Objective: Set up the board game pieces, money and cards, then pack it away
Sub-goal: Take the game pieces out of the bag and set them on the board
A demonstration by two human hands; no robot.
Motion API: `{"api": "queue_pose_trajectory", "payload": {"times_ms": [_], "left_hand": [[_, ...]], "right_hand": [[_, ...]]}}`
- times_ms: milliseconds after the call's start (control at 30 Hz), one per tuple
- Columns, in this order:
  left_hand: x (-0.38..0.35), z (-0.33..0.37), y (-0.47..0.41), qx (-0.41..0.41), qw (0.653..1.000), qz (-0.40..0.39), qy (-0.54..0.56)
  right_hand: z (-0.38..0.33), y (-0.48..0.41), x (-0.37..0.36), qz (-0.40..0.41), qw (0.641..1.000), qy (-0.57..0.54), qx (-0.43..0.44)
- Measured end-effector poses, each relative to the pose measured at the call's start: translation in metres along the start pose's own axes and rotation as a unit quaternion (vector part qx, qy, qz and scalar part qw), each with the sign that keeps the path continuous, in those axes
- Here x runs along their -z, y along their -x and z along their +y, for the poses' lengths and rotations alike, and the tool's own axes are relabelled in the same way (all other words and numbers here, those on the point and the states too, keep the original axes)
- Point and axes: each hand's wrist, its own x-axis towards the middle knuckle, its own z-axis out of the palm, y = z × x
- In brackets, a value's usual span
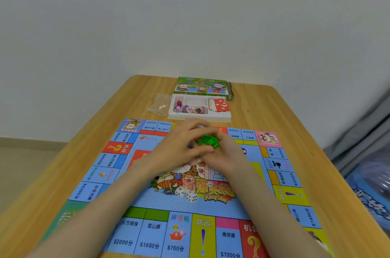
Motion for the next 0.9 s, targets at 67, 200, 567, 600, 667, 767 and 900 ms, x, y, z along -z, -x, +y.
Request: {"api": "queue_pose_trajectory", "payload": {"times_ms": [67, 200, 567, 600, 667, 767, 900], "left_hand": [[-0.005, 0.003, 0.0, 0.018, 0.999, 0.0, -0.027], [-0.007, 0.006, -0.003, 0.045, 0.998, 0.043, -0.014], [-0.002, 0.003, -0.007, 0.092, 0.992, 0.073, 0.048], [-0.001, 0.003, -0.007, 0.105, 0.988, 0.082, 0.078], [0.004, 0.002, -0.008, 0.133, 0.975, 0.106, 0.142], [0.02, -0.004, -0.01, 0.163, 0.953, 0.155, 0.205], [0.042, -0.034, -0.002, 0.2, 0.964, 0.124, 0.127]], "right_hand": [[0.001, -0.001, 0.0, 0.013, 1.0, 0.02, 0.005], [0.003, -0.001, -0.001, 0.033, 0.999, -0.017, 0.012], [0.003, 0.001, -0.002, 0.016, 0.999, -0.029, 0.008], [0.003, 0.001, -0.002, 0.018, 0.999, -0.025, 0.009], [0.002, 0.0, -0.002, 0.02, 1.0, -0.021, 0.012], [0.0, 0.004, -0.002, 0.02, 1.0, -0.013, 0.008], [-0.002, 0.008, -0.004, 0.028, 1.0, -0.014, 0.006]]}}
